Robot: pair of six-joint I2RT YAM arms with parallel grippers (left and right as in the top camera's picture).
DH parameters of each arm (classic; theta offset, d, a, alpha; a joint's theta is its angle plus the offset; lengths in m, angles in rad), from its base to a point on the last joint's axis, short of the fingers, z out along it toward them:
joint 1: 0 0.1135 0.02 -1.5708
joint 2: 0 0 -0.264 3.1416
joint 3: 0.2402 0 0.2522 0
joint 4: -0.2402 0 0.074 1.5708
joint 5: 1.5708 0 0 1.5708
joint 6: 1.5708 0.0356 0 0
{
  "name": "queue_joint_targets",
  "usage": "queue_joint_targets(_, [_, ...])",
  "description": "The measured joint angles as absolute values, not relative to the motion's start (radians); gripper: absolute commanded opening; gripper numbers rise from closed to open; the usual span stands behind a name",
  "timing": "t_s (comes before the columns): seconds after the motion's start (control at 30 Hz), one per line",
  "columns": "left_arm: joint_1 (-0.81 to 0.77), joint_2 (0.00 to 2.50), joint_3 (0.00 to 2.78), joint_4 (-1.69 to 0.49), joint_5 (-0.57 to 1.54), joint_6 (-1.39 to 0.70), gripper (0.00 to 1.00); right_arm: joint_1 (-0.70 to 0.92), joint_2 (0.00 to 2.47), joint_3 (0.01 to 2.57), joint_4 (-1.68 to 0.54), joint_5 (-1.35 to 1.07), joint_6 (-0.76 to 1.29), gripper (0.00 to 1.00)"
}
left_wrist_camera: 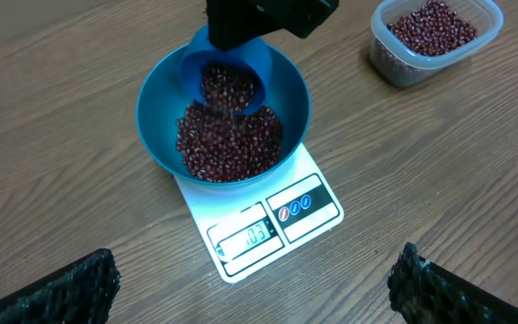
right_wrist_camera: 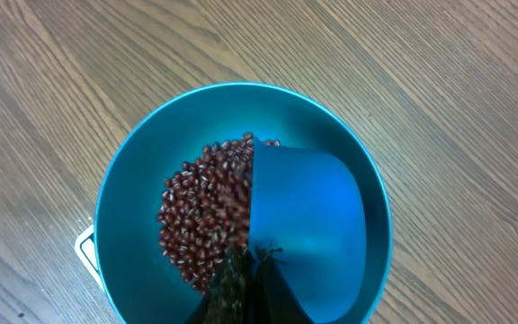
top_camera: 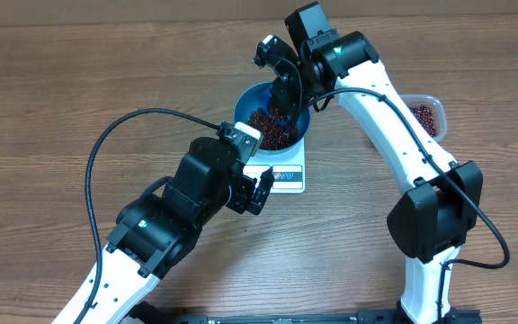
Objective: Scoop item into bowl and weigh 150g on scale
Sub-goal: 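Tilt the scoop with right gripper to pour beans into the teal bowl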
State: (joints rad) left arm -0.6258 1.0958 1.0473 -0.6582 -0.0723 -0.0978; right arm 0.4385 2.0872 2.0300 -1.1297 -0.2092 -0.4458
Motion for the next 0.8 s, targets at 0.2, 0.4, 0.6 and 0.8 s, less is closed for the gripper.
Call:
queue_joint_targets(0.2, [-0.626, 1.096, 1.047, -0.658, -0.081, -0.098, 0.99, 0.439, 2.062, 2.03, -1.137, -0.175, -0.446, 0.04])
queue_joint_targets(0.4, [-0.626, 1.096, 1.047, -0.658, -0.088, -0.098, 0.99, 0.439, 2.007, 2.03, -1.139, -0.167, -0.446, 0.04])
queue_joint_targets(0.6, [-0.626, 1.096, 1.047, -0.658, -0.091, -0.098, 1.0, 0.439, 1.972, 2.031, -1.151, -0.167, -0.446, 0.04])
queue_joint_targets(0.8, [-0.626, 1.096, 1.047, -0.658, -0.092, -0.098, 1.0, 0.449, 1.972, 2.031, -1.165, -0.164, -0.447, 0.04])
